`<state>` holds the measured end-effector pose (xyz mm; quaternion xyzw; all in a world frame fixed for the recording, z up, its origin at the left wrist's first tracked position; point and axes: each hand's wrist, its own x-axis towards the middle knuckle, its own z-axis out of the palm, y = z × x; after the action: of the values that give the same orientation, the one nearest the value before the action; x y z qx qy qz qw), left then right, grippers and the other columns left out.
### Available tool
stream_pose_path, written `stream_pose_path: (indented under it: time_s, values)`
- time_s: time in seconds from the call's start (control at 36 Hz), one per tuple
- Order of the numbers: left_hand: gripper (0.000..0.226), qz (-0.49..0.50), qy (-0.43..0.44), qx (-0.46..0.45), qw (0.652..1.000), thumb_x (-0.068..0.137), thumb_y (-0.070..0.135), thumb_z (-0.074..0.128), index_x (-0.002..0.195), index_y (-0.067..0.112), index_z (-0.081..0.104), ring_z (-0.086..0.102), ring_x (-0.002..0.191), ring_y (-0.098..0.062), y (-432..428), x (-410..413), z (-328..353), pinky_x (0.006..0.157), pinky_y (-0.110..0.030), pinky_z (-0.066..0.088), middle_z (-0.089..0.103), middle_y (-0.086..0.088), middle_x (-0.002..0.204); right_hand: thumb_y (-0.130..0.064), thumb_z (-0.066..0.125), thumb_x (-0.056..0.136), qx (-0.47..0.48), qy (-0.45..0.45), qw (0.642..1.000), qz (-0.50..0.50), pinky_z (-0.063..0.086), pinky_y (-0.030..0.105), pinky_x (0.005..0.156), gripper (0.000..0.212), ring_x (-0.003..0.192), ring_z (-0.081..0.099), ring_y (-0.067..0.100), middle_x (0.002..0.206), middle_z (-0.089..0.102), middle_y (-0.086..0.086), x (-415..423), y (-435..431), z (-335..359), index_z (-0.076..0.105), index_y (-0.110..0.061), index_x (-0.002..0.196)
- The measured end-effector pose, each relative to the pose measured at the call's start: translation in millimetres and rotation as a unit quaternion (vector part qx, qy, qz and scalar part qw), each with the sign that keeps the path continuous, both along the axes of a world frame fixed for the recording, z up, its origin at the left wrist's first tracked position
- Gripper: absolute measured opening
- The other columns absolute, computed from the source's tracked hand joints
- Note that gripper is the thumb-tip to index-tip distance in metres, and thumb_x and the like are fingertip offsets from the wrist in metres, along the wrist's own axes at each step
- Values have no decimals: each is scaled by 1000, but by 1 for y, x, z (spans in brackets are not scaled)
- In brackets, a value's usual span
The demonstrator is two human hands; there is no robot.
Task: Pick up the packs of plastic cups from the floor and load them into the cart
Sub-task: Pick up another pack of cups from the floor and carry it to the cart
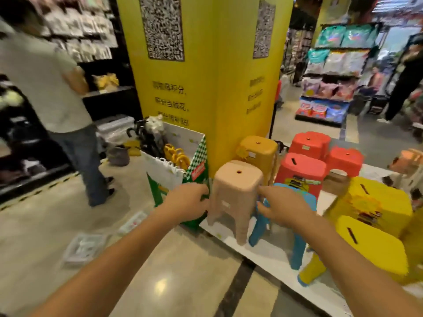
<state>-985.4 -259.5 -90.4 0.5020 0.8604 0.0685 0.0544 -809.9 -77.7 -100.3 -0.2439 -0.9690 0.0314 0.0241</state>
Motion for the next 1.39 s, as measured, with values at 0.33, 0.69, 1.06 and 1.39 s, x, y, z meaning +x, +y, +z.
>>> stream_pose_path:
  time_s: [0.33, 0.69, 1.06, 1.39]
  values:
    - [35, 277, -3, -27, 961, 95, 38, 48, 126, 25, 60, 60, 111, -22, -142, -67, -15, 90, -37, 51, 64, 0, 125, -41, 46, 96, -12, 3, 971, 238, 57, 37, 67, 30, 85, 63, 17, 104, 66, -1, -160, -67, -21, 60, -26, 117]
    - [36, 431, -41, 4, 902, 99, 37, 47, 131, 24, 56, 58, 112, -18, -294, -137, -48, 89, -33, 49, 61, 2, 126, -44, 44, 95, -33, -25, 926, 375, 47, 33, 67, 38, 93, 61, 20, 98, 60, -8, -316, -199, -54, 55, -30, 129]
    - [41, 463, -39, -18, 885, 97, 41, 46, 133, 23, 54, 58, 115, -23, -391, -293, -81, 93, -39, 50, 60, -1, 128, -42, 43, 98, 5, -48, 921, 386, 51, 36, 78, 39, 111, 59, 22, 124, 62, -1, -483, -297, -58, 52, -28, 133]
    - [41, 459, 14, -64, 886, 98, 40, 44, 134, 24, 53, 59, 112, -24, -383, -459, -90, 92, -39, 49, 60, -2, 127, -39, 42, 98, 40, -75, 907, 412, 55, 40, 78, 34, 100, 63, 28, 116, 64, 3, -662, -293, -78, 55, -21, 124]
